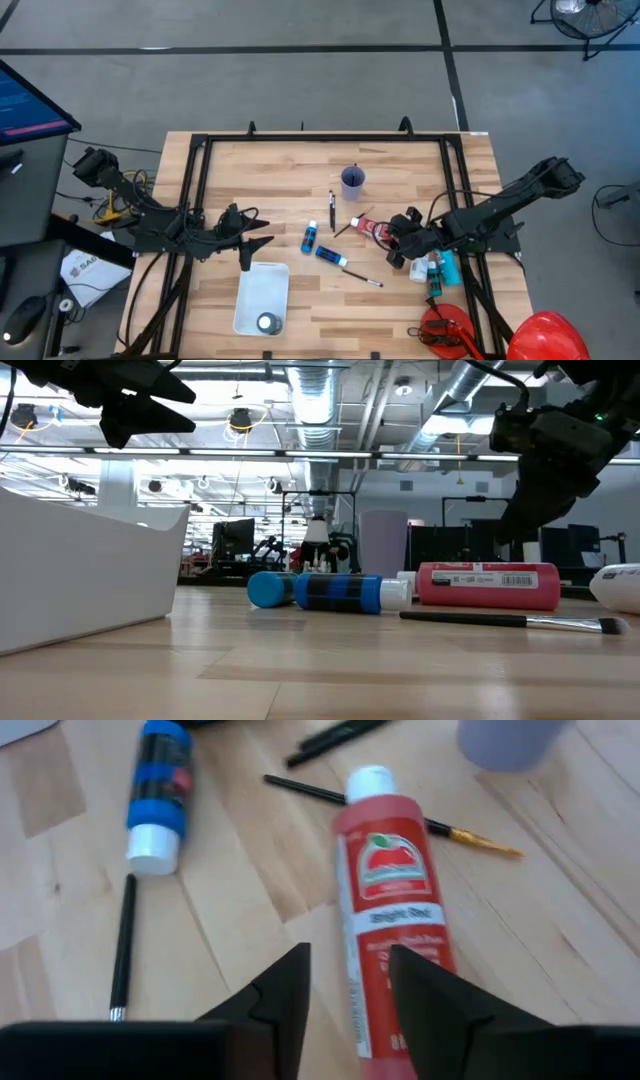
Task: Pick & Place Paint Supplies
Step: Put the red paint bottle into the white bin
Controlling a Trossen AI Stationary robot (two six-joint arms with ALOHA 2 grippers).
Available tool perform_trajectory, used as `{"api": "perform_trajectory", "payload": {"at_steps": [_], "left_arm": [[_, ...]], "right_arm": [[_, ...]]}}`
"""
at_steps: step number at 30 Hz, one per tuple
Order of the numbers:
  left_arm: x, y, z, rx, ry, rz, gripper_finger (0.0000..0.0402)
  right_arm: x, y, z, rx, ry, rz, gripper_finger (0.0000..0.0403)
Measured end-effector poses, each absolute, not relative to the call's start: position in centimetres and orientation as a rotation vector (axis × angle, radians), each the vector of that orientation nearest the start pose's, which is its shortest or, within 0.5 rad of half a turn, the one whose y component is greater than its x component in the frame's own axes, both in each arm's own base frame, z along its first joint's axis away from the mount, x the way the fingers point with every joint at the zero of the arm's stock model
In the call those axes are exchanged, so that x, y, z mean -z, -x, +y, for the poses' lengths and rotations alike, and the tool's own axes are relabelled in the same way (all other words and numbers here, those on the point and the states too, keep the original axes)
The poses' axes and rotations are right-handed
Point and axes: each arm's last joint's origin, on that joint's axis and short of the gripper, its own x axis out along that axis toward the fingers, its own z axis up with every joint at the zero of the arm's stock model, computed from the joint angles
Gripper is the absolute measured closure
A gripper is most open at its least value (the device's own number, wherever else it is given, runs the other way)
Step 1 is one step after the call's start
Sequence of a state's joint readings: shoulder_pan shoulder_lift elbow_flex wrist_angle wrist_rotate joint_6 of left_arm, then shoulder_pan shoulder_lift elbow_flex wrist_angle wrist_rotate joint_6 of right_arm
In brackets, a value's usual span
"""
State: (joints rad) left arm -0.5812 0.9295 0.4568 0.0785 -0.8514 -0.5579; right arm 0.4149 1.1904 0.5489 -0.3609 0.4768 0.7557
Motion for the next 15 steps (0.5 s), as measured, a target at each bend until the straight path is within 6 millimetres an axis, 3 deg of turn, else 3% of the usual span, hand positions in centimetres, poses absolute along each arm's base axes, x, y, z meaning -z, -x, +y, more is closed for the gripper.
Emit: {"api": "perform_trajectory", "payload": {"at_steps": [6,12,15], "left_arm": [[-22.4,-16.9,-8.5,-0.338,0.294,0.210,0.0192],[-22.4,-16.9,-8.5,-0.337,0.293,0.208,0.0192],[-22.4,-16.9,-8.5,-0.336,0.295,0.206,0.0192]], "right_arm": [[-17.1,-18.9,8.1,0.290,-0.163,0.833,0.0213],[-17.4,-19.1,8.4,0.288,-0.234,0.787,0.0187],[-17.3,-19.2,8.1,0.228,-0.054,0.821,0.0181]]}}
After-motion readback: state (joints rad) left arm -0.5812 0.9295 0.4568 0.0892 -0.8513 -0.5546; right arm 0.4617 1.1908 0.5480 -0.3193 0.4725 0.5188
